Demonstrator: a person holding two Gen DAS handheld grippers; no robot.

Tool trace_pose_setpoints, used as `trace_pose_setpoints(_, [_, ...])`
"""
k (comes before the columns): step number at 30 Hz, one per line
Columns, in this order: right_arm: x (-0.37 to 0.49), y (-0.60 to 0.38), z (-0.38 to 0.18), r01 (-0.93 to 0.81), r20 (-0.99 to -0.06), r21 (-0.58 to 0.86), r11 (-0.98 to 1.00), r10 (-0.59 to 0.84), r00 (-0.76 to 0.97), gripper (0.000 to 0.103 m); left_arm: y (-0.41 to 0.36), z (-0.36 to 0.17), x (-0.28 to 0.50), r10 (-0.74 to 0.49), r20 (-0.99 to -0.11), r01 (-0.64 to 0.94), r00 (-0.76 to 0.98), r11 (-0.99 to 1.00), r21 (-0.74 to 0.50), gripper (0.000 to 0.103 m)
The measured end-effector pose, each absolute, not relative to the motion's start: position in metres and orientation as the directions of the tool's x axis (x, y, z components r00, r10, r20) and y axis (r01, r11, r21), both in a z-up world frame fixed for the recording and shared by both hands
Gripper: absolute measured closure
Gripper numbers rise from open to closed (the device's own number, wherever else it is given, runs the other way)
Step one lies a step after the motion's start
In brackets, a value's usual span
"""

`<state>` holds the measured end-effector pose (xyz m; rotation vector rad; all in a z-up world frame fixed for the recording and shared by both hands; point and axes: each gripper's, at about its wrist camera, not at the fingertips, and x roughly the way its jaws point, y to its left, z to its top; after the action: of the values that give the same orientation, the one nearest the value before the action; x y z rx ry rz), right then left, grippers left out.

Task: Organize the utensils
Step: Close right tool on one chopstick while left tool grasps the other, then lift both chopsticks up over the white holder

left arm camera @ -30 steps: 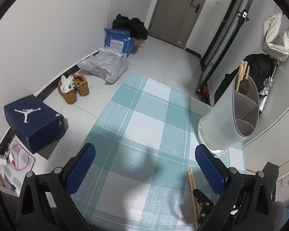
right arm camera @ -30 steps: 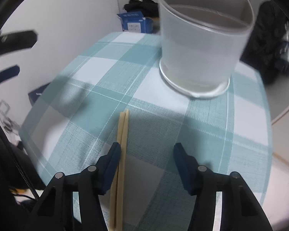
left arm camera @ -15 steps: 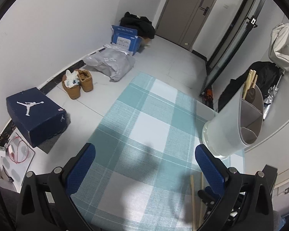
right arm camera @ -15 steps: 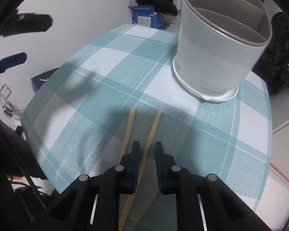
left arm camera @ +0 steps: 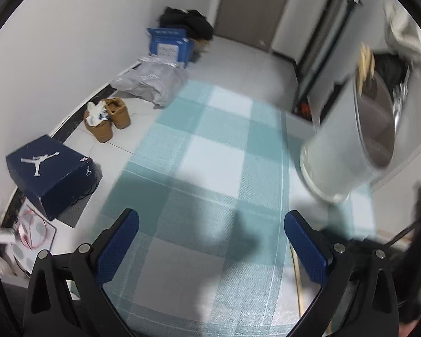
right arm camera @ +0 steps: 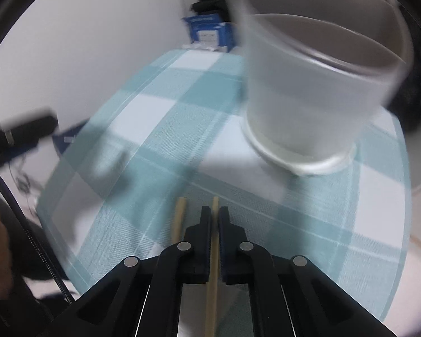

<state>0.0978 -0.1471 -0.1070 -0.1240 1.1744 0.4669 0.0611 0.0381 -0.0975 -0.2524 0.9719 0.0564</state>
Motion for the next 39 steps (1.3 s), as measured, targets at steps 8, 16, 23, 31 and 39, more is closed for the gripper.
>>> trace_pose_setpoints(8, [0.1,-0.223,-0.06,-0.292,-0.772,0.347,0.891,0.448,0.451,0.099,-0.011,-0.115,0.068,-0.133,-0.882,-0.045,0.452,0.984,-0.172,0.003])
trace_pose_setpoints(16, [0.099,-0.259,-0.042,-0.242,-0.715,0.395,0.886,0.462,0.525,0.099,-0.038,-0.131,0.073,-0.027,-0.924,-0.046,0.383,0.998,-0.049,0.039])
trace_pose_setpoints(23, [0.093,-0.279,-0.029,-0.257,-0.673,0.41,0.875,0.48,0.563,0.099,-0.055,-0.127,0.072,-0.007,-0.914,-0.032,0.406,0.999,-0.022,0.097])
trace_pose_setpoints(31, [0.077,-0.277,-0.015,-0.279,-0.654,0.373,0.885,0.464,0.598,0.099,-0.052,-0.116,0.073,-0.085,-0.898,-0.065,0.433,0.99,-0.125,0.1])
trace_pose_setpoints(39, [0.064,-0.277,-0.006,-0.28,-0.638,0.348,0.895,0.444,0.629,0.099,-0.041,-0.058,0.054,-0.15,-0.782,-0.073,0.606,0.968,-0.242,0.1])
